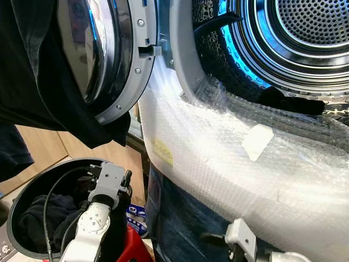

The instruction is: Clothes washing

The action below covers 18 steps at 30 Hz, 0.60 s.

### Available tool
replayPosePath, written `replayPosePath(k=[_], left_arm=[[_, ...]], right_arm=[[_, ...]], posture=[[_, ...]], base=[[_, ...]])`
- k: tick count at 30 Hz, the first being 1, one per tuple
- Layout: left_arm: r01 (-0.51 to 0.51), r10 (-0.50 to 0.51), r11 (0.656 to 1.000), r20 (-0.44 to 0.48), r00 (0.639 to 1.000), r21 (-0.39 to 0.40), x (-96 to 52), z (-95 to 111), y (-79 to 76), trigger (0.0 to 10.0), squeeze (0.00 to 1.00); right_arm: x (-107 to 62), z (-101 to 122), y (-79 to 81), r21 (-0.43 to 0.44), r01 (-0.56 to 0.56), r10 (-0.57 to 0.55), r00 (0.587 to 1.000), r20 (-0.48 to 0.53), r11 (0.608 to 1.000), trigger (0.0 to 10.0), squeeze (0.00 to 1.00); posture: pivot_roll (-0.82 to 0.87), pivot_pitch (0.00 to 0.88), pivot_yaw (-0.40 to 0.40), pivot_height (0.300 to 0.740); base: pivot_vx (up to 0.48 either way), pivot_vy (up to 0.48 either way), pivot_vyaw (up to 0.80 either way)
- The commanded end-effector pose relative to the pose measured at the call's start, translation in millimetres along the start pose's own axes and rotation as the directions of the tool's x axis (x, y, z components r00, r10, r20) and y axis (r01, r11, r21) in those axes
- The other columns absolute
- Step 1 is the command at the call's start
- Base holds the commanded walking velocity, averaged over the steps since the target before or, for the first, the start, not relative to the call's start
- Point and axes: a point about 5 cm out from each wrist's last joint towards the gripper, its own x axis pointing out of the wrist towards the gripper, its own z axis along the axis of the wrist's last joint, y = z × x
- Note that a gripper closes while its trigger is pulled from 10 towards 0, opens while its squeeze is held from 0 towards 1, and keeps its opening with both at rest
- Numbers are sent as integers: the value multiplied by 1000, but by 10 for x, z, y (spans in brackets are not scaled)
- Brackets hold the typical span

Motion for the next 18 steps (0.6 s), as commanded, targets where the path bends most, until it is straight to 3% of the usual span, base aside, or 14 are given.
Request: replayPosePath(k=[1,2,3,7,8,10,11,12,13,15,18], left_arm=[[-1,2,1000,39,999,-18,-12,120,26,10000,0],[-1,3,1000,45,999,-31,-28,157,31,10000,0],[4,-2,999,46,999,-49,-62,190,33,10000,0],[67,-64,994,47,997,-83,-181,223,-9,10000,0],[131,-126,987,66,990,-88,-240,252,-31,10000,0],[185,-178,979,83,981,-88,-288,282,-46,10000,0],[199,-192,976,83,978,-89,-315,298,-4,10000,0],[199,-192,976,83,978,-89,-315,298,-4,10000,0],[209,-204,975,69,977,-76,-327,304,46,10000,0],[221,-218,973,48,975,-73,-339,338,121,10000,0],[199,-201,971,-2,980,-129,-366,384,268,10000,0]], right_arm=[[23,-341,-157,12,146,-143,980,-140,989,10000,0],[24,-496,-223,10,212,-206,957,-204,977,10000,0],[11,-683,-308,34,306,-286,919,-272,951,10000,1000],[-56,-1075,-376,85,485,-402,800,-445,870,10000,1000],[-70,-1195,-368,105,545,-433,756,-491,832,10000,1000],[-77,-1285,-351,124,592,-453,719,-528,796,10000,1000],[-37,-1334,-320,181,642,-478,703,-527,745,10000,1000],[-37,-1334,-320,181,642,-478,703,-527,745,10000,1000],[-1,-1390,-277,193,673,-492,679,-546,714,10000,1000],[30,-1471,-221,153,706,-511,627,-588,691,10000,1000],[31,-1571,-139,121,752,-521,553,-650,648,10000,1000]], posture=[[-35,33,-13,740],[-31,38,-11,740],[-24,43,-14,740],[-13,53,-20,740],[-9,55,-19,740],[-7,56,-20,740],[10,62,-18,740],[10,62,-18,740],[27,59,-17,740],[58,56,-9,740],[66,54,3,740]], base=[[0,0,0],[0,0,0],[0,0,0],[0,0,0],[0,0,0],[0,0,0],[0,0,0],[0,0,0],[0,0,0],[0,0,0],[0,0,0]])
